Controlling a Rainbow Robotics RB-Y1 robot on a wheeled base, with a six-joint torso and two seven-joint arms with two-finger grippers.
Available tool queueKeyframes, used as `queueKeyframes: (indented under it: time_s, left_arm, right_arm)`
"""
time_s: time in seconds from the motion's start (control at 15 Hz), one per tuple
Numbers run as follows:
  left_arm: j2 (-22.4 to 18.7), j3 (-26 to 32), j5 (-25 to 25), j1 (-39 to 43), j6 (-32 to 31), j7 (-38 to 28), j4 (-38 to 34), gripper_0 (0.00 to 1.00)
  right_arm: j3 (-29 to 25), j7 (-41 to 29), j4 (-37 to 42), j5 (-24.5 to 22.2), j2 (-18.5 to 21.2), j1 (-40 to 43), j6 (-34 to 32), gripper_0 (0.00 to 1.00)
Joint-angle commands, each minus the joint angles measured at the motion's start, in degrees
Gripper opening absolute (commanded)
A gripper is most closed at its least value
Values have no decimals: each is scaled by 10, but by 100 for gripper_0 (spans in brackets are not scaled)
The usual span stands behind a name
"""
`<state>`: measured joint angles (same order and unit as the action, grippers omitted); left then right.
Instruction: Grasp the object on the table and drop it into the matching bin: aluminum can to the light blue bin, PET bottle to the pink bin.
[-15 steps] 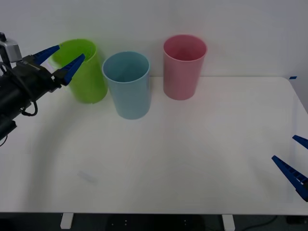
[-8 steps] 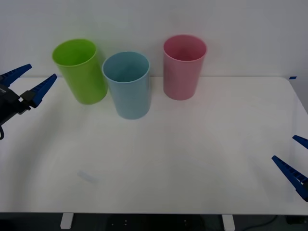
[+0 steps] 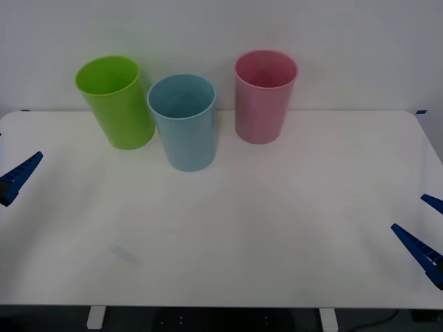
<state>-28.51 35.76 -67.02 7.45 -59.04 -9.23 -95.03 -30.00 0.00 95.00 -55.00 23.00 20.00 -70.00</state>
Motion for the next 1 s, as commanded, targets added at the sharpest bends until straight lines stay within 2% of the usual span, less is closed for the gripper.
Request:
queueKeyframes:
  time_s: [0.07,0.4,1.0]
  left_arm:
    - [-3,22,15,32,-25,12,-1,100]
    - [-3,36,31,78,-41,40,0,100]
    - [-3,36,45,111,-49,67,0,100]
  right_arm:
    - [0,0,0,0,0,0,0,100]
    - [0,0,0,0,0,0,0,100]
    - [0,0,0,0,0,0,0,100]
